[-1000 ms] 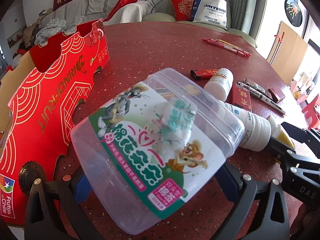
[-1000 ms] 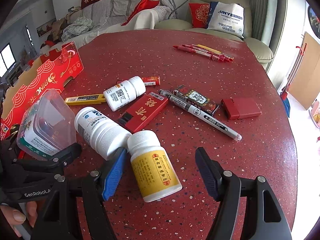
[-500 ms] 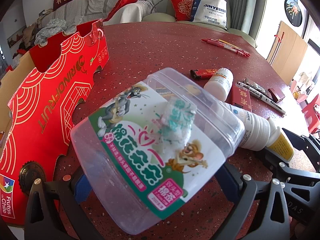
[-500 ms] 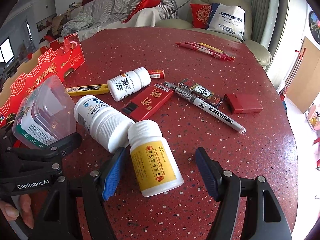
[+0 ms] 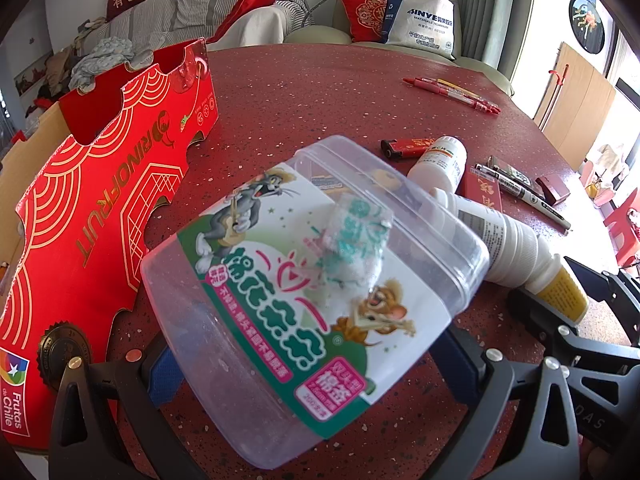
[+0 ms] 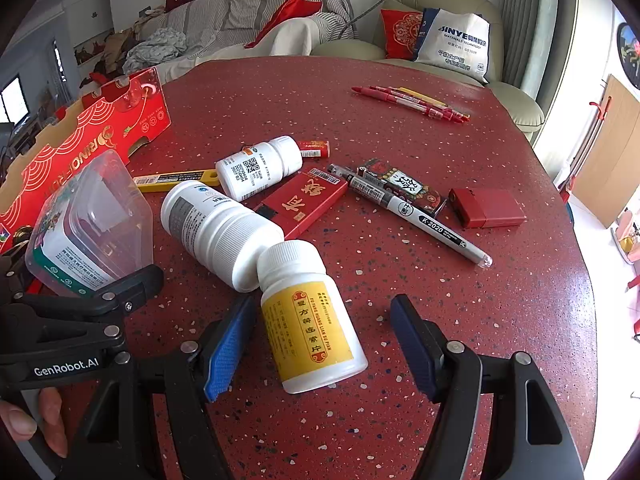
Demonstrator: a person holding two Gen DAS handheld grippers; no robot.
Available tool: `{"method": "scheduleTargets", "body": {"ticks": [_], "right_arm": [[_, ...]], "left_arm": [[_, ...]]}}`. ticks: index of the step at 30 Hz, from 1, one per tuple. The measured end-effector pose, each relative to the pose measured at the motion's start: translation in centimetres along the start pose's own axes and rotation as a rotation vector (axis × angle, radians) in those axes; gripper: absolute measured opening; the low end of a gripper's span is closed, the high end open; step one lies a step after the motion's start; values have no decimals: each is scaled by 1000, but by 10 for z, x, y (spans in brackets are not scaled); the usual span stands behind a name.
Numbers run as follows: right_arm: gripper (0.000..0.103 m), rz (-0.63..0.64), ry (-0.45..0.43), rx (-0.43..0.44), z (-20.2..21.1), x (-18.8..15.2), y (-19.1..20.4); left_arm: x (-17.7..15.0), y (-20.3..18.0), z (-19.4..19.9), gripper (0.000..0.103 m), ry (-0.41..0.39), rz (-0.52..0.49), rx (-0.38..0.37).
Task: Organize rigid objects
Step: 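Move the open right gripper to the yellow-label white bottle while the left gripper holds the clear jar, then close the right gripper around the yellow-label white bottle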
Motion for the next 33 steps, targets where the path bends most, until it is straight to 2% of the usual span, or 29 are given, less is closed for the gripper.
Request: {"method": "scheduleTargets", "body": {"ticks": [3, 6, 10, 14, 21, 26, 33], "right_arm": [[69, 8, -4, 8, 1, 0, 2], [37, 44, -22, 13, 4, 2, 9], [37, 54, -24, 13, 3, 3, 10], [37, 37, -33, 1, 5, 3, 7], [37, -10, -46, -15, 8, 4, -2], [37, -55, -66, -10, 12, 5, -10], [37, -51, -27, -23, 5, 3, -8]], "left_arm": [[0, 0, 1, 102, -3, 3, -3], [0, 0, 4, 102, -12, 9, -36], [0, 1, 8, 102, -26, 18, -67], [2, 2, 19, 101, -85, 17, -74], [2, -22, 31, 102, -159, -135, -9], [4, -19, 25, 102, -133, -117, -12], [7, -14, 11, 102, -59, -72, -46]]}}
Point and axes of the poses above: each gripper's, at about its wrist camera, not at the fingertips, and z roughly against the way its jaws point, y to its left, x to its top, the point moved 9 cm from there along -z, roughly the way its jaws point, and after that the axes turned 4 degrees about z, right-handed, at the moved point
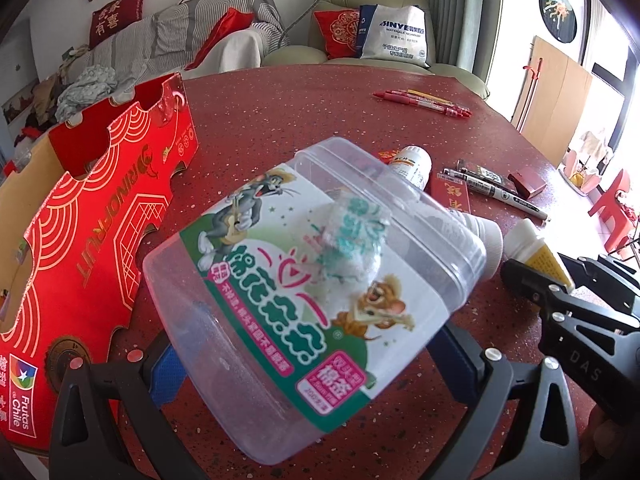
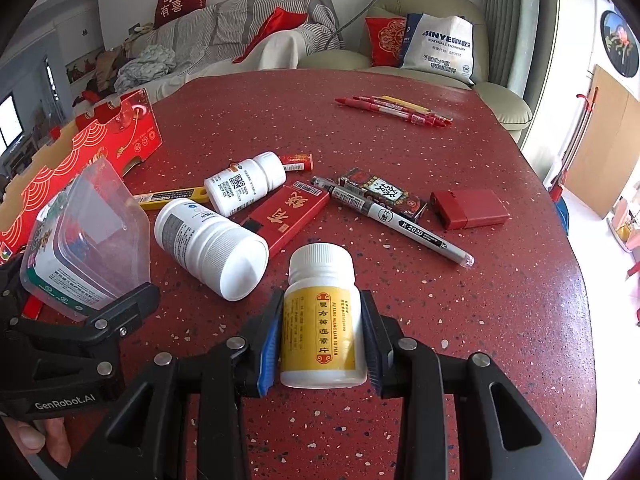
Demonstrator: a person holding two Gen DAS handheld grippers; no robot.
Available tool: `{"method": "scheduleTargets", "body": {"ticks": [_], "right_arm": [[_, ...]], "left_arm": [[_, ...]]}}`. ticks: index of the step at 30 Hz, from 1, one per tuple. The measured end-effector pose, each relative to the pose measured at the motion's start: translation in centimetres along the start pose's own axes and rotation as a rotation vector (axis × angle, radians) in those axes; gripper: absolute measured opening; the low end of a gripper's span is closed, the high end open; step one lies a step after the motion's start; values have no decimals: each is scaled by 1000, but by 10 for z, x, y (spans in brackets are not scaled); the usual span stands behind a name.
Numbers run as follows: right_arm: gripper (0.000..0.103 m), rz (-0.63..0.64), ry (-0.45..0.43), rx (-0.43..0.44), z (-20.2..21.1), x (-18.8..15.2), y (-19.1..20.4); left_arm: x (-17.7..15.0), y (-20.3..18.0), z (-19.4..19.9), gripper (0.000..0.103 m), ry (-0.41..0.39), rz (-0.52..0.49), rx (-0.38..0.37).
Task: Organize rigid objects
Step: 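Close the right gripper around the yellow-label white bottle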
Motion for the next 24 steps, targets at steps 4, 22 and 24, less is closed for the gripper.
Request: {"method": "scheduleTargets", "body": {"ticks": [4, 22, 24], "right_arm": [[37, 4, 3, -10, 0, 0, 1], [37, -8, 8, -20, 0, -3, -5], [37, -7, 8, -21, 0, -3, -6]], "left_arm": [[-1, 3, -8, 102, 45, 30, -25], [-5, -4, -15, 102, 68, -7, -12], [-5, -3, -15, 102, 68, -6, -13]]}}
Point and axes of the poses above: each gripper's, at about its wrist camera, not at the fingertips, and z roughly against the way its jaws point, y to its left, x to its top, the point moved 9 cm from there along -z, roughly the way its jaws point, and after that the axes turned 4 degrees about z, right-handed, at the moved point
